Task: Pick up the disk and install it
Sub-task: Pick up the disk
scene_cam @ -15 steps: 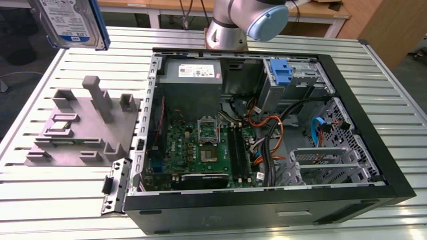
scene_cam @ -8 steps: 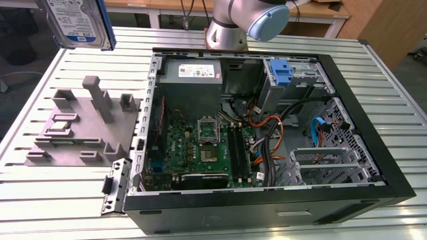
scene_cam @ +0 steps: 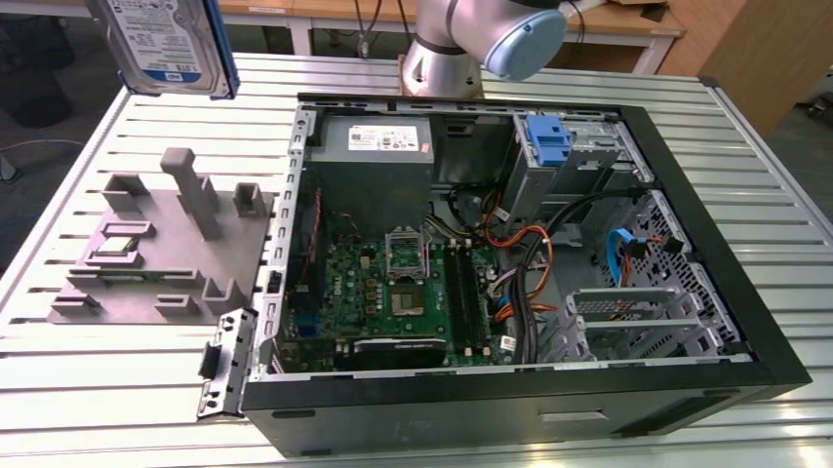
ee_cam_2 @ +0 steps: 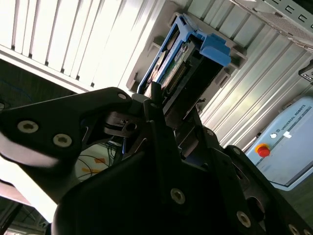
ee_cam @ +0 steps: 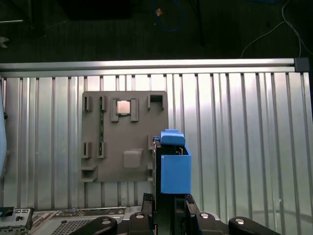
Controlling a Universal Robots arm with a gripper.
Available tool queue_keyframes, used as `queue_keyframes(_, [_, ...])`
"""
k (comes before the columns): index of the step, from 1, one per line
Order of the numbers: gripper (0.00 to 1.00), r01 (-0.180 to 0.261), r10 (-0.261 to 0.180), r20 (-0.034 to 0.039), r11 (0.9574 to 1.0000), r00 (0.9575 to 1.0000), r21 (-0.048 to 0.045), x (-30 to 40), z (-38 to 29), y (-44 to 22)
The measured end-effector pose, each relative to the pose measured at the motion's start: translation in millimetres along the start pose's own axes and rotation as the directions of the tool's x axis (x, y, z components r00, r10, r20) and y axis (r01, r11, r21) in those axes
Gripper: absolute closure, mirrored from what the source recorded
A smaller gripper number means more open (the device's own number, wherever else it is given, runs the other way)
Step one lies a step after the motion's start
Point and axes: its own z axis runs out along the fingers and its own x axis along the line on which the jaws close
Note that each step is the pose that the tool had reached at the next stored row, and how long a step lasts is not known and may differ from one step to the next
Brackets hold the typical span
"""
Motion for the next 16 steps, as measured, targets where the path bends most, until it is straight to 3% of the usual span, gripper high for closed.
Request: queue_keyframes(16, [0.65,0.000,0.000,0.0000,1.0000,1.0000,0.0000,-1.8,-1.8,-40.3])
